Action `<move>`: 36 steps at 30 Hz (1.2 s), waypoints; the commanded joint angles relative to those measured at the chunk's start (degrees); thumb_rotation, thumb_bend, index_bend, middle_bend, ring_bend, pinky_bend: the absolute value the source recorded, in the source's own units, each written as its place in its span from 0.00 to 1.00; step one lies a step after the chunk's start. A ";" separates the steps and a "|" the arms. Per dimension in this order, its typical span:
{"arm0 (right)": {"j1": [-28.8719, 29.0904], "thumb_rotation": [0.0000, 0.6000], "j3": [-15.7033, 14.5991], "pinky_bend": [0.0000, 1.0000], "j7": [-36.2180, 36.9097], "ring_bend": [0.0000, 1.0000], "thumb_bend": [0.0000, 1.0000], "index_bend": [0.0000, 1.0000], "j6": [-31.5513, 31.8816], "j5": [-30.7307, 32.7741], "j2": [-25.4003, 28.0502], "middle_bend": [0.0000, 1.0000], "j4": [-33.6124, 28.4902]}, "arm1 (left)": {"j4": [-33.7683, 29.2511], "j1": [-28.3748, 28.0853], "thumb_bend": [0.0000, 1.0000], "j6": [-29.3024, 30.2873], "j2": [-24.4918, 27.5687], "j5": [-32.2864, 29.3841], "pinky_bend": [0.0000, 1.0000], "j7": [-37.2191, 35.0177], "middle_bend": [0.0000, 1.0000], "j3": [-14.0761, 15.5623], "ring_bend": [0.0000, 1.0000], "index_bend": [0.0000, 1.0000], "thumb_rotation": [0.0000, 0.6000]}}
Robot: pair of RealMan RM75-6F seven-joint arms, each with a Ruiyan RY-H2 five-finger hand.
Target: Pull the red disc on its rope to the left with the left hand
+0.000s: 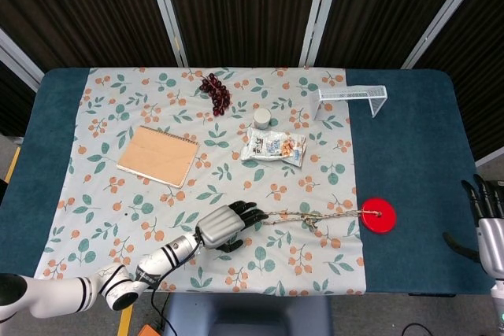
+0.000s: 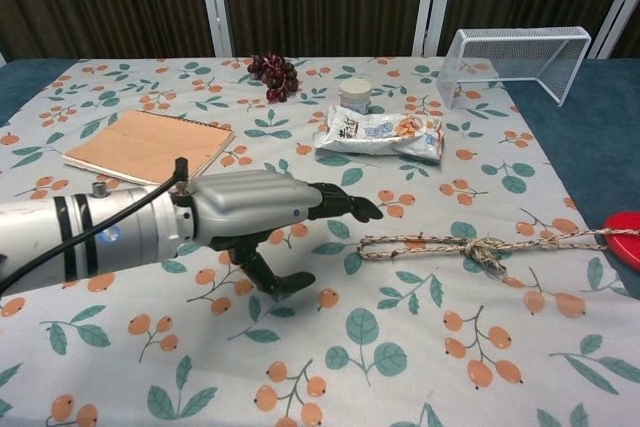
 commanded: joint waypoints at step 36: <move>-0.80 1.00 1.17 0.00 3.17 0.00 0.29 0.00 -0.05 1.89 -1.11 0.00 3.36 | 9.53 -7.69 0.48 -3.54 -6.83 -6.79 0.14 2.60 0.00 0.00 0.00 0.37 1.00</move>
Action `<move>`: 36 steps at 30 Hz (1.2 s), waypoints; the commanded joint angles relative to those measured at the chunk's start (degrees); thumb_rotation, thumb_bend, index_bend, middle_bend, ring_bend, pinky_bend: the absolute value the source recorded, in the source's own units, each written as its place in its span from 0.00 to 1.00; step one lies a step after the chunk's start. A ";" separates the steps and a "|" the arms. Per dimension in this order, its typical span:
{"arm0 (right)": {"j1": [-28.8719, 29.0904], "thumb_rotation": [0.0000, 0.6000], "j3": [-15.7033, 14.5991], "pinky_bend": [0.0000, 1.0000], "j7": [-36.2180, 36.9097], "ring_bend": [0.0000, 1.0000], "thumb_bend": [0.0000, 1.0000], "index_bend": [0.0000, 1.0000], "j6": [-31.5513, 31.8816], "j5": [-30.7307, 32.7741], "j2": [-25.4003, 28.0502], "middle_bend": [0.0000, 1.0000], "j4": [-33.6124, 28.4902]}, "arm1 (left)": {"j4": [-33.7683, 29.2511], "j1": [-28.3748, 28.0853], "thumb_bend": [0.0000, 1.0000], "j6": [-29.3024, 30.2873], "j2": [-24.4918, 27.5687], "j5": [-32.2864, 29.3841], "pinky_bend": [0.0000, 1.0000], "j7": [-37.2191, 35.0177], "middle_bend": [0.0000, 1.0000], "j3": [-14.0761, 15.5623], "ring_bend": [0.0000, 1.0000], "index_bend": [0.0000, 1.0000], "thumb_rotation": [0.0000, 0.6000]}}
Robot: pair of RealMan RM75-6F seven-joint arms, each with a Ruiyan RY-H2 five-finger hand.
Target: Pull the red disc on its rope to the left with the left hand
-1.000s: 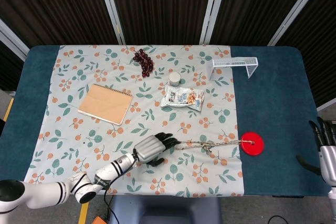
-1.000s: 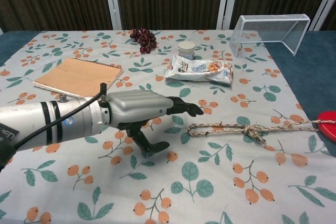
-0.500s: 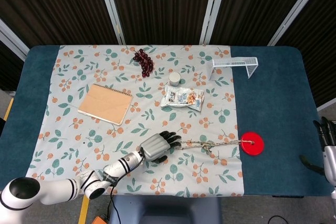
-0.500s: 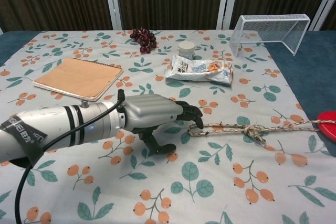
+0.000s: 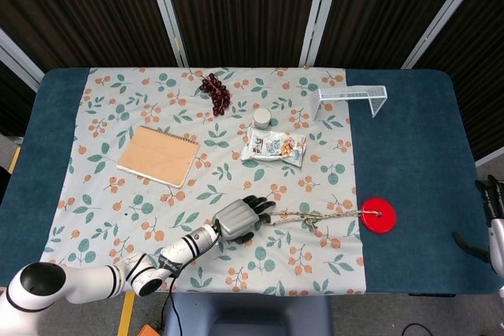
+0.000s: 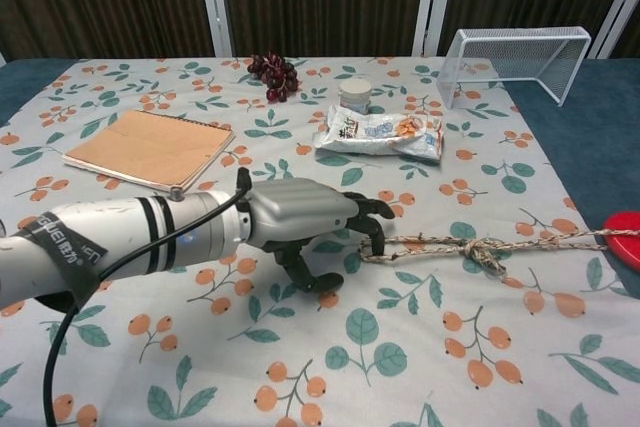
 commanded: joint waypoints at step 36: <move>0.57 1.00 1.02 0.00 -1.14 0.00 0.29 0.00 0.91 -0.94 -0.10 0.00 -1.28 | -16.39 13.23 0.76 16.40 24.37 -6.05 0.15 6.64 0.13 5.02 0.00 0.91 1.00</move>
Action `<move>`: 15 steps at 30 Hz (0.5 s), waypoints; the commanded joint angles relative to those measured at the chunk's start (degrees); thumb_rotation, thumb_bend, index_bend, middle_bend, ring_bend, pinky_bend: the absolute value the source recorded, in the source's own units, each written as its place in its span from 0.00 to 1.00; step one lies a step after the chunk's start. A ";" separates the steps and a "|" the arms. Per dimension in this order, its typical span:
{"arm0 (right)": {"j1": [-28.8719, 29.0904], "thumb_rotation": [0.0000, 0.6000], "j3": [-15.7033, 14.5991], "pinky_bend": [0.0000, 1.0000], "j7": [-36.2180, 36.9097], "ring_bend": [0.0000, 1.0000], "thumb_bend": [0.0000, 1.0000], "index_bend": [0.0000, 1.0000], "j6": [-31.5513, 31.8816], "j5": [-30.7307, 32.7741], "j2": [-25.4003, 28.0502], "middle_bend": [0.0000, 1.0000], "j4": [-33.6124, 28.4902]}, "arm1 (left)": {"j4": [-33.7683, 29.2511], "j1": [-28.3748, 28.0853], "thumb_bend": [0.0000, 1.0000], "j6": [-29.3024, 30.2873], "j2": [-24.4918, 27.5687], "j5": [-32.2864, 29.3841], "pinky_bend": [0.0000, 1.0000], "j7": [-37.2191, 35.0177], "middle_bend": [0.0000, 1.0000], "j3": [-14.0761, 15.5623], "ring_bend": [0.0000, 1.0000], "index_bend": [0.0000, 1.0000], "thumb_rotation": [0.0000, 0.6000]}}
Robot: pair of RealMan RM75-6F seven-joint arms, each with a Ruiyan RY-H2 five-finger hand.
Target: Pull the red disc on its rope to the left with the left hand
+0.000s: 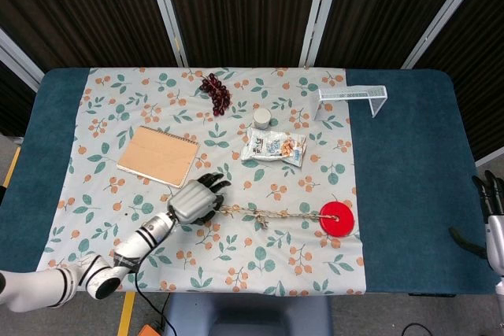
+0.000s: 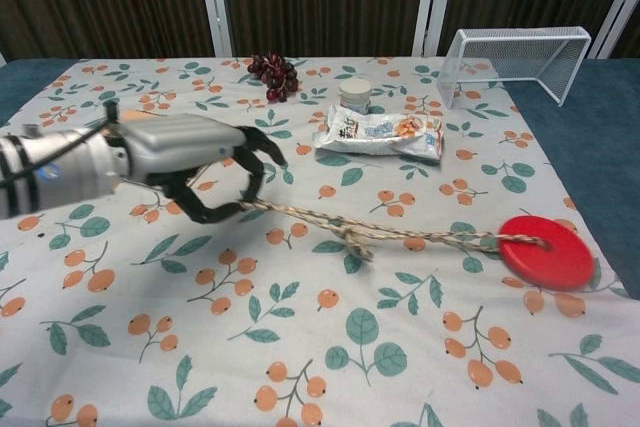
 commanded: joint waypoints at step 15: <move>1.46 1.00 0.32 0.00 -1.14 0.00 0.29 0.00 -0.75 -0.99 -0.88 0.00 0.25 | -11.57 28.18 0.78 25.91 31.07 -10.37 0.16 1.30 0.15 7.95 0.00 0.93 1.00</move>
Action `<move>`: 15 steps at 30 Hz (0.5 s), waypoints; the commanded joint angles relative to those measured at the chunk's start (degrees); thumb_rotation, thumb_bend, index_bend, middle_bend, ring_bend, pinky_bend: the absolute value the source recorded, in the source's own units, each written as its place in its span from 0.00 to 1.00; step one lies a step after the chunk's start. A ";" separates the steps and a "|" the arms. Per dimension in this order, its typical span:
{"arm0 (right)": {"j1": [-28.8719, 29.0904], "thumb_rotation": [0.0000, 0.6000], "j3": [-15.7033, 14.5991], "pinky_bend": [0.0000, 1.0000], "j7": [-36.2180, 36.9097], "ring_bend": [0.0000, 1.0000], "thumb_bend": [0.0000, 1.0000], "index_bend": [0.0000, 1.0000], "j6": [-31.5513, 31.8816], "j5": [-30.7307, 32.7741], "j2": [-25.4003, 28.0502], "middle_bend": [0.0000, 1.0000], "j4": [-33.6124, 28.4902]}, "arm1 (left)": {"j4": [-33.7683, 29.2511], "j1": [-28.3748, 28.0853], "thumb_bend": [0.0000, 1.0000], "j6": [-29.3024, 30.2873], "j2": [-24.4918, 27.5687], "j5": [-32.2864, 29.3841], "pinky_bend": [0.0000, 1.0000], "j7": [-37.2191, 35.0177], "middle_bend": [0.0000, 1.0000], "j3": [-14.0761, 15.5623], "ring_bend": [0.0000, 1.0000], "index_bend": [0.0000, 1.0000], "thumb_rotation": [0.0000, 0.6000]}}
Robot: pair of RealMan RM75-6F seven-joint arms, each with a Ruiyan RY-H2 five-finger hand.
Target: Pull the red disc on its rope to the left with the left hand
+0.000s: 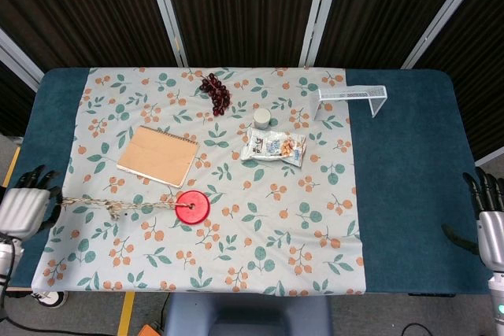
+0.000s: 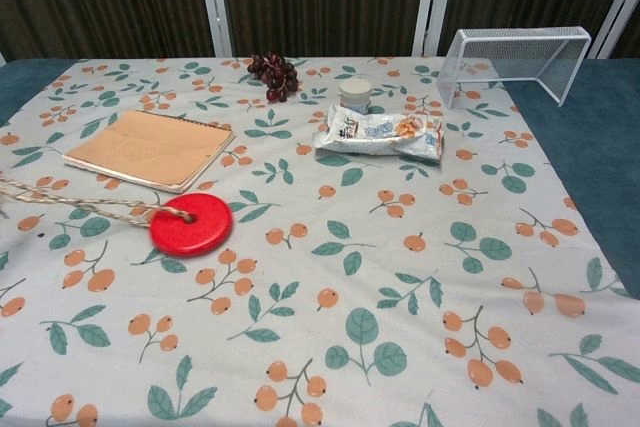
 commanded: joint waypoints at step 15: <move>-0.31 1.00 -0.43 0.00 0.33 0.00 0.29 0.00 0.31 -0.01 -0.04 0.00 0.37 | 4.69 3.55 0.83 16.17 -7.20 -7.56 0.16 17.52 0.21 -10.21 0.02 0.94 1.00</move>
